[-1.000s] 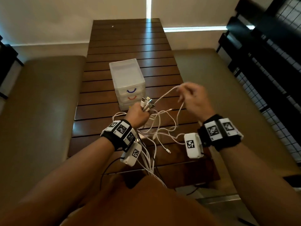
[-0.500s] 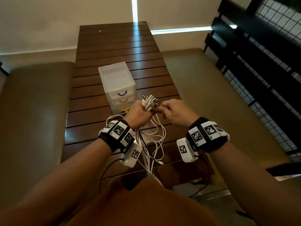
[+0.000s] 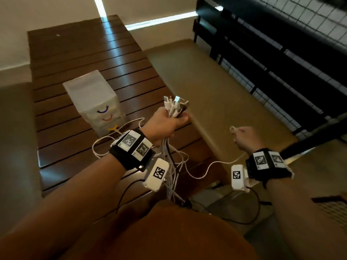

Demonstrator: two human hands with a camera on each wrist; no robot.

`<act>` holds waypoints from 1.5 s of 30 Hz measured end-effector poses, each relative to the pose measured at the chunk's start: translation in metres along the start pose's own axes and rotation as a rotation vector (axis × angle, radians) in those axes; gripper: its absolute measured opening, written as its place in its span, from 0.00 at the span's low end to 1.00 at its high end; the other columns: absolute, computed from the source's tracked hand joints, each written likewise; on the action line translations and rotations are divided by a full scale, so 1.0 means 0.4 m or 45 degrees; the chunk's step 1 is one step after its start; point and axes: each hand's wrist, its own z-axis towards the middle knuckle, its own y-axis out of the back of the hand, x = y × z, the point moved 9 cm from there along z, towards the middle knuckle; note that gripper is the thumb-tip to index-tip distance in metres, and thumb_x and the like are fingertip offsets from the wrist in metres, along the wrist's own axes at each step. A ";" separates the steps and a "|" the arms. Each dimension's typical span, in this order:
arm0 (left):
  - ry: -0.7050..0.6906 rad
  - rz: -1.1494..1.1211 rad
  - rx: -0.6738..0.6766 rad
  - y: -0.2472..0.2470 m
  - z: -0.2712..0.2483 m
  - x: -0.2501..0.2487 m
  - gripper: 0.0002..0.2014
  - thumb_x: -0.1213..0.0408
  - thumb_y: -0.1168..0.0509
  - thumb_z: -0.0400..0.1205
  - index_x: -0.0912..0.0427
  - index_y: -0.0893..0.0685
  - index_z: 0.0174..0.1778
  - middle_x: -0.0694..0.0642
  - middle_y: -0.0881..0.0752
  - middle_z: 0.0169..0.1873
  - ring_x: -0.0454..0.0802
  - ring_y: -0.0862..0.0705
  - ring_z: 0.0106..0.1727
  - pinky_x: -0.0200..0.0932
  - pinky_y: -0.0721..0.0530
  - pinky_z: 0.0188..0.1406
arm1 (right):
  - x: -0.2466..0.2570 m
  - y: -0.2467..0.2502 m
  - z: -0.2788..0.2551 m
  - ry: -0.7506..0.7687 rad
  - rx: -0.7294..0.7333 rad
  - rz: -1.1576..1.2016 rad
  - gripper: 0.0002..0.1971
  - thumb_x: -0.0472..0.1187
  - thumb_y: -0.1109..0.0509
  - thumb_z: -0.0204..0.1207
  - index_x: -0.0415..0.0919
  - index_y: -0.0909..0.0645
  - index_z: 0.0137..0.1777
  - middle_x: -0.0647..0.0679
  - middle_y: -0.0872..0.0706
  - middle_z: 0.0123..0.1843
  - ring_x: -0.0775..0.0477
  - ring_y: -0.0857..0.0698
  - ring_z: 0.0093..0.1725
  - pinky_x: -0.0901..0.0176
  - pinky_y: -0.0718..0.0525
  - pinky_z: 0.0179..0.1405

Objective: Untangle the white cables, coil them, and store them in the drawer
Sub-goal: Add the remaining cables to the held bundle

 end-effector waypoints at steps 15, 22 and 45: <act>-0.024 -0.206 0.832 -0.428 -0.045 -0.104 0.14 0.61 0.47 0.89 0.58 0.20 0.42 0.48 0.35 0.23 0.45 0.36 0.24 0.44 0.24 0.31 | -0.020 -0.174 -0.270 0.321 0.681 0.298 0.23 0.52 0.22 0.70 0.30 0.18 0.51 0.35 0.13 0.47 0.40 0.13 0.46 0.45 0.13 0.51; -0.080 0.045 0.907 -0.467 -0.066 -0.117 0.14 0.58 0.48 0.89 0.57 0.20 0.45 0.50 0.35 0.24 0.48 0.33 0.26 0.61 0.16 0.50 | -0.382 -0.200 -0.190 -0.098 0.429 -0.031 0.28 0.71 0.34 0.70 0.44 0.15 0.43 0.47 0.11 0.38 0.48 0.13 0.40 0.47 0.14 0.48; -0.135 -0.267 0.693 -0.407 -0.002 -0.170 0.13 0.60 0.44 0.88 0.57 0.16 0.43 0.46 0.35 0.20 0.43 0.41 0.19 0.40 0.38 0.21 | -0.619 -0.105 -0.282 -0.298 -0.180 0.145 0.15 0.26 0.30 0.73 0.40 0.11 0.55 0.42 0.10 0.52 0.42 0.14 0.56 0.62 0.23 0.51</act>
